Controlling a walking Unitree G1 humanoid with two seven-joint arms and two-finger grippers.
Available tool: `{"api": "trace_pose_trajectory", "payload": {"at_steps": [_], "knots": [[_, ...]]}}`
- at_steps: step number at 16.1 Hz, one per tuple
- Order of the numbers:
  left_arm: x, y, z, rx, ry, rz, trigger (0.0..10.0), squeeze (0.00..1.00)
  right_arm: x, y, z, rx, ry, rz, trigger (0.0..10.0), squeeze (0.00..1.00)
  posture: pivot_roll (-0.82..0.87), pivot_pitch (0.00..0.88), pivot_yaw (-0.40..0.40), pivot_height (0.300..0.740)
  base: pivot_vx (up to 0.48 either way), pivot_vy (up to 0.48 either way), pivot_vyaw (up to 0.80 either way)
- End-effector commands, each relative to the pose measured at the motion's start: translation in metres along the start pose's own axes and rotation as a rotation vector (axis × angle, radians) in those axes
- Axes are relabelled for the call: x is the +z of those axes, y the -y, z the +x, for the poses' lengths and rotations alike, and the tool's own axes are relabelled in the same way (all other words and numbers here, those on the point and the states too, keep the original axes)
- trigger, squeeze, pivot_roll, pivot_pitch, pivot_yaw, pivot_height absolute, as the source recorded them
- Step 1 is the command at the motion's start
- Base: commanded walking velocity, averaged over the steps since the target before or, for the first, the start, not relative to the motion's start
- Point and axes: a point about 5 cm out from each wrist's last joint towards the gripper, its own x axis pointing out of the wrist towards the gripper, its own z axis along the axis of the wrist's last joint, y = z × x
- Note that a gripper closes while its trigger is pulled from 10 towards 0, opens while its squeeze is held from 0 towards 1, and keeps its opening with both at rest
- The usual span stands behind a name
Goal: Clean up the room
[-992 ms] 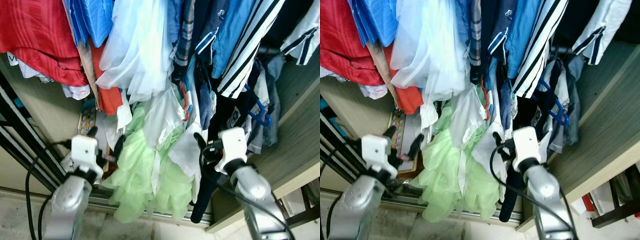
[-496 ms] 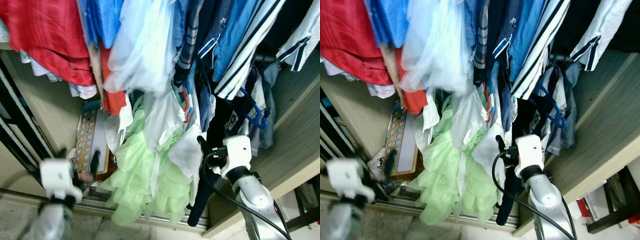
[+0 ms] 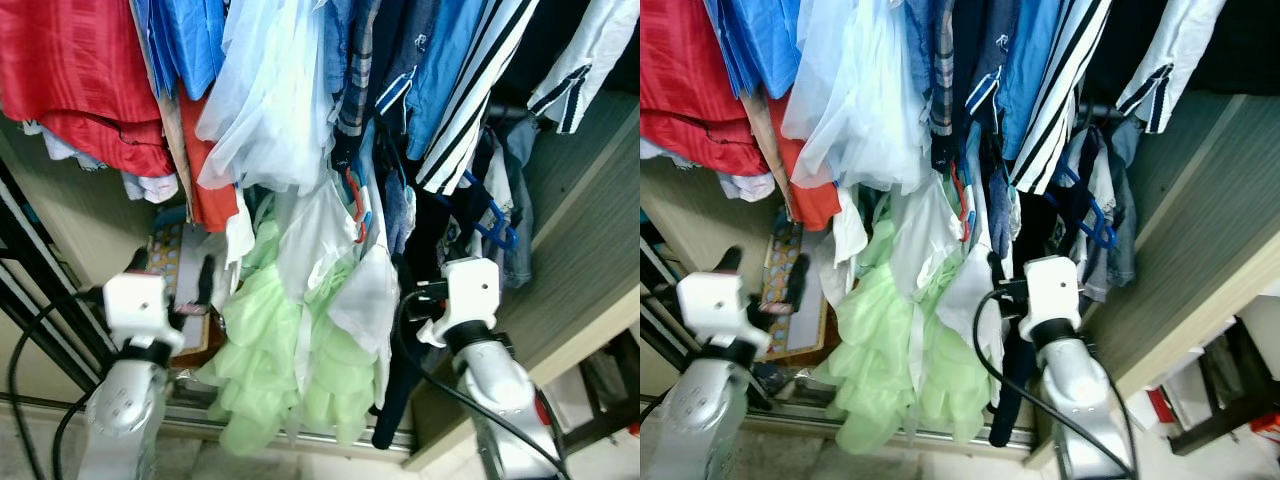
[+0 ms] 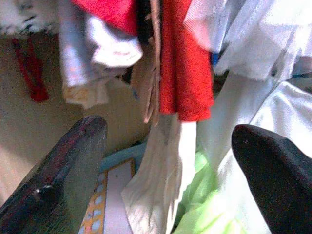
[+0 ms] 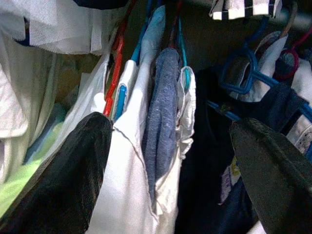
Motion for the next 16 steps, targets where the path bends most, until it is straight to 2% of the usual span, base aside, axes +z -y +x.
{"api": "trace_pose_trajectory", "payload": {"at_steps": [1, 3, 5, 7, 8, 9, 11, 12, 13, 16], "knots": [[-0.006, 0.005, 0.0, -0.028, -0.032, -0.008, 10.0, 0.0, -0.001, 0.004, -0.002, -0.032, -0.005, -0.006, 10.0, 0.0, -0.05, 0.0, -0.01, 0.74, 0.0, 0.0, 0.0], [-0.011, 0.011, 0.001, -0.036, -0.053, -0.048, 10.0, 0.0, -0.001, 0.009, -0.006, -0.073, -0.001, -0.006, 10.0, 0.0, -0.08, 0.0, 0.047, 0.74, 0.0, 0.0, 0.0], [-0.016, 0.032, 0.007, -0.143, -0.07, -0.086, 10.0, 0.0, -0.001, 0.022, -0.013, -0.172, 0.007, -0.021, 10.0, 0.0, -0.12, 0.0, 0.13, 0.74, 0.0, 0.0, 0.0], [-0.012, 0.038, 0.015, -0.184, -0.051, -0.086, 10.0, 0.0, -0.003, 0.025, -0.014, -0.2, 0.007, -0.027, 10.0, 0.0, -0.13, 0.0, 0.148, 0.74, 0.0, 0.0, 0.0], [-0.006, 0.037, 0.025, -0.178, -0.027, -0.074, 10.0, 0.0, 0.0, 0.021, -0.008, -0.182, 0.021, -0.023, 10.0, 0.0, -0.12, 0.0, 0.138, 0.74, 0.0, 0.0, 0.0], [-0.002, 0.032, 0.027, -0.124, -0.013, -0.058, 10.0, 0.0, 0.006, 0.014, 0.001, -0.142, 0.03, -0.002, 10.0, 0.0, -0.11, 0.0, 0.093, 0.74, 0.0, 0.0, 0.0], [0.0, 0.029, 0.028, -0.085, -0.003, -0.047, 10.0, 0.0, 0.01, 0.01, 0.005, -0.103, 0.029, 0.012, 10.0, 0.0, -0.09, 0.0, 0.055, 0.74, 0.0, 0.0, 0.0], [0.001, 0.025, 0.025, -0.051, 0.0, -0.061, 10.0, 0.0, 0.011, 0.004, 0.008, -0.046, 0.025, 0.016, 10.0, 0.0, -0.07, 0.0, -0.001, 0.74, 0.0, 0.0, 0.0], [-0.001, 0.019, 0.022, -0.009, -0.003, -0.061, 10.0, 0.0, 0.011, 0.001, 0.009, -0.018, 0.016, 0.018, 10.0, 0.0, -0.06, 0.0, -0.024, 0.74, 0.0, 0.0, 0.0], [-0.011, 0.002, 0.009, 0.102, -0.046, -0.064, 10.0, 0.0, 0.008, -0.003, 0.005, 0.025, 0.005, 0.016, 10.0, 0.0, -0.04, 0.0, -0.036, 0.74, 0.0, 0.0, 0.0]]}}
